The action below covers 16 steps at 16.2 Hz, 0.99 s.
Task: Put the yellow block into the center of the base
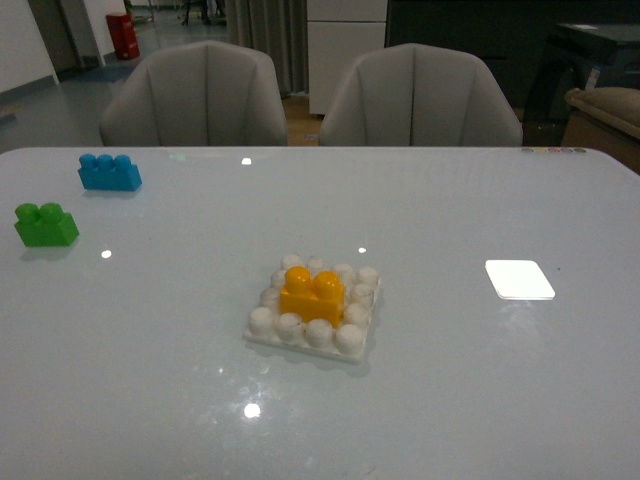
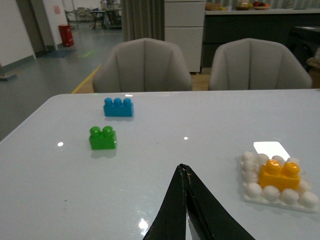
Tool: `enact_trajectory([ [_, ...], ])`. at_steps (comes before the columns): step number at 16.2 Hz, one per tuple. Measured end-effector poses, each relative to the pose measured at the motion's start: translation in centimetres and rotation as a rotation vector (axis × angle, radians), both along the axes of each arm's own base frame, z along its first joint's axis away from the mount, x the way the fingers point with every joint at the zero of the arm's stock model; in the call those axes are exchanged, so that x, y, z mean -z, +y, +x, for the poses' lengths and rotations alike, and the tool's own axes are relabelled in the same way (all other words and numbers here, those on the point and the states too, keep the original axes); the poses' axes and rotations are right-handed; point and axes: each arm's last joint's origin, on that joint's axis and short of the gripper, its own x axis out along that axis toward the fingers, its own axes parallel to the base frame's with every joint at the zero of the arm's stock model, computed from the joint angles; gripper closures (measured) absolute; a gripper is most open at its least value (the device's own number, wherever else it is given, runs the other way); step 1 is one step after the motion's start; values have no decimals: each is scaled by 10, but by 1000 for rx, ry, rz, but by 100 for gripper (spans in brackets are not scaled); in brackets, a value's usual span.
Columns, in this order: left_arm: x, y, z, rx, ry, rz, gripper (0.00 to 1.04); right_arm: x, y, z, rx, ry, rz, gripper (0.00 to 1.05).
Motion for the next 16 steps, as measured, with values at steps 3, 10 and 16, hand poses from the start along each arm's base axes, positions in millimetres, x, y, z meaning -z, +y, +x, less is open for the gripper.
enact_trajectory([
  [3, 2, 1, -7, 1, -11, 0, 103, 0, 0, 0, 0, 0, 0, 6],
  [10, 9, 2, -18, -2, -23, 0, 103, 0, 0, 0, 0, 0, 0, 6],
  [16, 15, 2, -30, -2, 27, 0, 103, 0, 0, 0, 0, 0, 0, 6],
])
